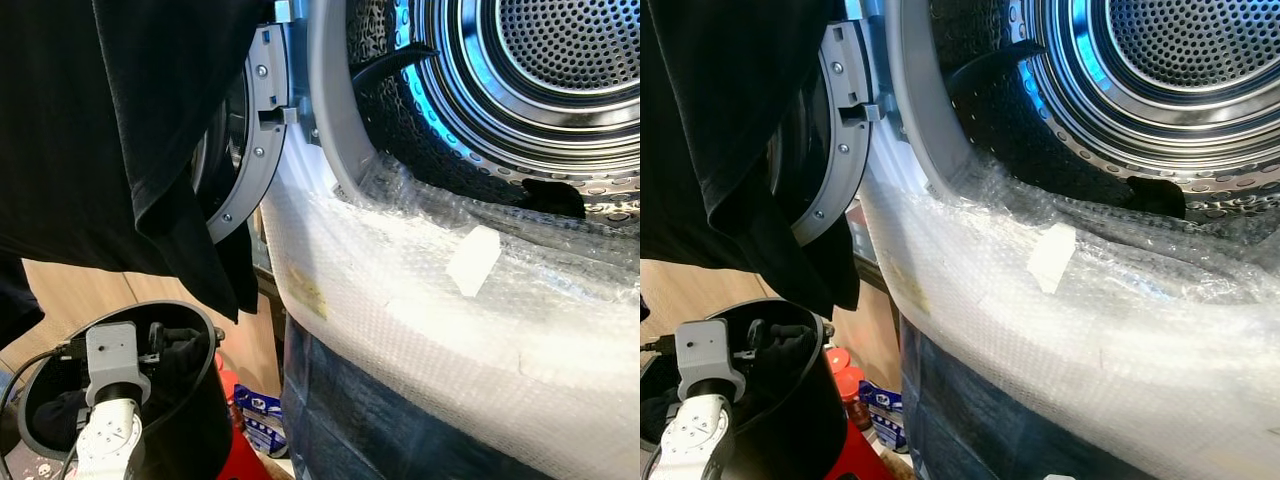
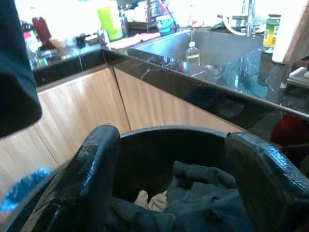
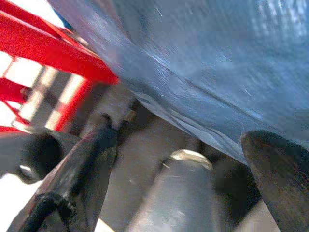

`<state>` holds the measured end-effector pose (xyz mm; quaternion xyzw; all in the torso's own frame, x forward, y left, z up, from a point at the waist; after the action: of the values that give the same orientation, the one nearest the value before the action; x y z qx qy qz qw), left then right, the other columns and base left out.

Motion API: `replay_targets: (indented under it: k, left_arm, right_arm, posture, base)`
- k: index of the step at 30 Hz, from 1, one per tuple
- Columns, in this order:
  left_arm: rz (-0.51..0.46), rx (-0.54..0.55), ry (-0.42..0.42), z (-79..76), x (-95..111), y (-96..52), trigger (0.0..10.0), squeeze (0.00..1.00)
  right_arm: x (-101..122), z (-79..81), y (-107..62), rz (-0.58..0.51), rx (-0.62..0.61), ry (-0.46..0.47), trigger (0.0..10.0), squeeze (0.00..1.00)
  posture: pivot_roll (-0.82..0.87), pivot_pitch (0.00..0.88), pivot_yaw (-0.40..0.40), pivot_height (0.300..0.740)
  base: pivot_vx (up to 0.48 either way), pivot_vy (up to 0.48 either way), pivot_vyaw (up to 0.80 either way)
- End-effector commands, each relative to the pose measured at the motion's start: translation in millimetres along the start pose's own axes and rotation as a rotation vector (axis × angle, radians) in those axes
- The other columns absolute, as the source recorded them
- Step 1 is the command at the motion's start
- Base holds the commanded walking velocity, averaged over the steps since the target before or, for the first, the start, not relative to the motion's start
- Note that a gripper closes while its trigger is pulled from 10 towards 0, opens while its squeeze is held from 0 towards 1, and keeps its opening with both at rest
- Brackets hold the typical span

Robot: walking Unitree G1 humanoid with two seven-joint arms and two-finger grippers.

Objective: Clothes washing

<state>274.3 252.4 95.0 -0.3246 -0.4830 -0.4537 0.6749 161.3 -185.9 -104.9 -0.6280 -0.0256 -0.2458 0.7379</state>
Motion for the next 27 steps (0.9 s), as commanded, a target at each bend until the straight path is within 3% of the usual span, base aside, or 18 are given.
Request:
replay_targets:
  k: [1,4,5,6,7,12,13,15,16,17,18,21,27]
  left_arm:
    - [0.011,0.016,-0.036,5.7,2,0.8,10.0,0.0]
    - [0.044,0.017,-0.102,7.7,1,0.5,10.0,0.0]
    - [0.055,-0.016,-0.123,6.2,0,0.3,10.0,0.0]
    - [0.054,-0.036,-0.127,5.9,0,0.0,10.0,0.0]
    - [0.041,-0.124,-0.074,4.3,1,-1.8,10.0,0.0]
    - [0.061,-0.194,-0.065,6.8,-4,-6.7,10.0,0.0]
    - [0.069,-0.215,-0.071,6.8,-5,-7.8,10.0,0.0]
    - [0.074,-0.229,-0.068,7.2,-5,-8.8,10.0,0.0]
    - [0.074,-0.243,-0.052,7.7,-5,-9.4,10.0,0.16]
    - [0.075,-0.253,-0.042,8.3,-5,-10.0,10.0,0.95]
    - [0.057,-0.285,-0.021,8.1,-3,-11.9,10.0,1.0]
    - [0.044,-0.31,0.048,7.0,-3,-12.8,10.0,1.0]
    - [0.06,-0.335,0.029,6.5,-3,-11.5,10.0,1.0]
  right_arm:
    - [-12,-14.8,-1.9,0.049,-0.124,0.005,10.0,0.0]
    - [-19,-29.1,-5.1,0.075,-0.238,-0.014,10.0,0.0]
    - [-20,-29.9,-5.3,0.076,-0.25,-0.028,10.0,0.49]
    - [-20,-29.4,-5.2,0.074,-0.249,-0.034,10.0,0.49]
    - [-19,-27.4,-4.5,0.046,-0.247,0.005,10.0,1.0]
    - [-20,-22.8,-3.3,0.049,-0.237,0.004,10.0,1.0]
    - [-20,-22.2,-3.1,0.05,-0.243,0.005,10.0,0.26]
    - [-21,-21.9,-3.1,0.05,-0.252,0.005,10.0,0.26]
    - [-21,-22.0,-3.1,0.048,-0.257,0.004,10.0,0.0]
    - [-21,-21.6,-3.0,0.048,-0.255,0.006,10.0,0.0]
    - [-22,-20.2,-2.6,0.048,-0.241,0.011,10.0,0.0]
    - [-23,-19.5,-2.4,0.047,-0.234,-0.005,10.0,0.0]
    - [-29,-18.1,-2.2,0.056,-0.22,0.054,10.0,0.0]
  posture:
    - [0.06,0.0,0.062,0.74]
    - [0.06,0.0,0.064,0.74]
    - [0.06,0.0,0.064,0.74]
    - [0.07,0.0,0.067,0.74]
    - [0.07,0.0,0.067,0.74]
    - [0.08,0.0,0.072,0.74]
    - [0.07,0.0,0.075,0.74]
    - [0.07,0.0,0.075,0.74]
    - [0.08,0.0,0.078,0.74]
    - [0.08,0.0,0.079,0.74]
    - [0.08,0.0,0.079,0.74]
    - [0.09,0.0,0.077,0.74]
    - [0.09,0.0,0.086,0.74]
  base:
    - [0.0,0.0,0.0]
    - [0.0,0.0,0.0]
    - [0.0,0.0,0.0]
    - [0.0,0.0,0.0]
    - [0.0,0.0,0.0]
    - [0.0,0.0,0.0]
    - [0.0,0.0,0.0]
    - [0.0,0.0,0.0]
    - [0.0,0.0,0.0]
    - [0.0,0.0,0.0]
    - [0.0,0.0,0.0]
    - [0.0,0.0,0.0]
    - [0.0,0.0,0.0]
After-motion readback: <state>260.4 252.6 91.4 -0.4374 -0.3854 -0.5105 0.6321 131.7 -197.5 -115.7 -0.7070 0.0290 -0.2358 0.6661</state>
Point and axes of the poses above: a point about 5 cm out from each wrist's last joint towards the gripper, its own y axis pointing out of the wrist towards the gripper, its own x axis along the axis of the wrist's last joint, z = x × y, the point moved 1 cm from there along y, pointing out of the wrist towards the gripper, and after that the axes turned 14 degrees about y, right-handed, at the moved point
